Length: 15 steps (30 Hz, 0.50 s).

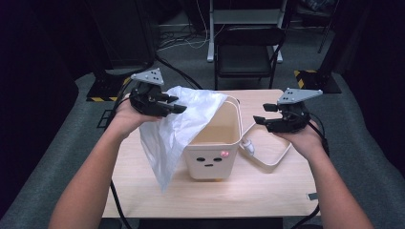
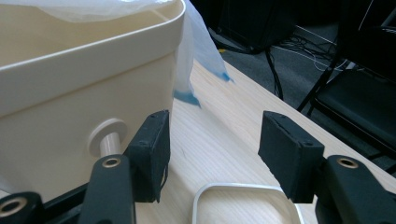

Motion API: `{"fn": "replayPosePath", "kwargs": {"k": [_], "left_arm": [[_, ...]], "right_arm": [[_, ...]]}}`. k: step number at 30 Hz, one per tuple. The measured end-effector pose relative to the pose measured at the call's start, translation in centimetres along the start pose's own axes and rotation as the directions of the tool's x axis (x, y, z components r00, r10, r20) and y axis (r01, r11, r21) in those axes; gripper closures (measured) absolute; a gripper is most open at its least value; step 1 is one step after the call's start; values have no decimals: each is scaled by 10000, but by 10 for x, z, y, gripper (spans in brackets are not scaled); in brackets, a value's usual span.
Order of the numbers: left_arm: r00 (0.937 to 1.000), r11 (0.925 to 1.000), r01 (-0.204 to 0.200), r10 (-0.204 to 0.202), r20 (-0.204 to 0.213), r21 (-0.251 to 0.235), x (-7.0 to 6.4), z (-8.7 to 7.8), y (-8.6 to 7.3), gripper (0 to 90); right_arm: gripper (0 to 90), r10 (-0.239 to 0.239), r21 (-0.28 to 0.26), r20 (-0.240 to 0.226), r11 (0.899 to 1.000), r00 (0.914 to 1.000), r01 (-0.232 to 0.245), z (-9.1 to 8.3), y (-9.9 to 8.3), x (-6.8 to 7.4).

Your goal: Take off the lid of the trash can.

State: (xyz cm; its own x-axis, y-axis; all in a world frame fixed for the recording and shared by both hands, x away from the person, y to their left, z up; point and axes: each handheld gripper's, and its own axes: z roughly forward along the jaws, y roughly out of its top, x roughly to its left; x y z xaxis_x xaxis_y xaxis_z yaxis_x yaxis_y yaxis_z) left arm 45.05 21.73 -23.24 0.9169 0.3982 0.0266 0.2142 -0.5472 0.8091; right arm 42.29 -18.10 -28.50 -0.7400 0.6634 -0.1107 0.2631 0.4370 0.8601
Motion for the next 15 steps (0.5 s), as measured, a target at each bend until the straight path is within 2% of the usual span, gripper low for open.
{"fn": "replayPosePath", "kwargs": {"k": [2,5,8,10,15], "left_arm": [[9996,9999,99,-98,-273,17,-2,2,-2,516],[9990,9999,106,-111,-441,-111,-4,2,-4,477],[9980,9999,-84,76,-630,-135,-6,3,-5,474],[9975,9998,-137,126,-701,-153,-7,3,-5,514],[9975,9988,-483,486,-511,79,-9,9,-4,715]], "right_arm": [[422,-13,12,0,10000,10000,13,1,2,1],[421,-101,-61,-1,9999,9999,101,1,5,2],[420,-151,-81,4,9999,9999,151,1,6,3],[419,-112,-92,12,9999,9999,112,2,7,3],[419,-183,-116,-16,9998,9998,183,3,11,4]]}}
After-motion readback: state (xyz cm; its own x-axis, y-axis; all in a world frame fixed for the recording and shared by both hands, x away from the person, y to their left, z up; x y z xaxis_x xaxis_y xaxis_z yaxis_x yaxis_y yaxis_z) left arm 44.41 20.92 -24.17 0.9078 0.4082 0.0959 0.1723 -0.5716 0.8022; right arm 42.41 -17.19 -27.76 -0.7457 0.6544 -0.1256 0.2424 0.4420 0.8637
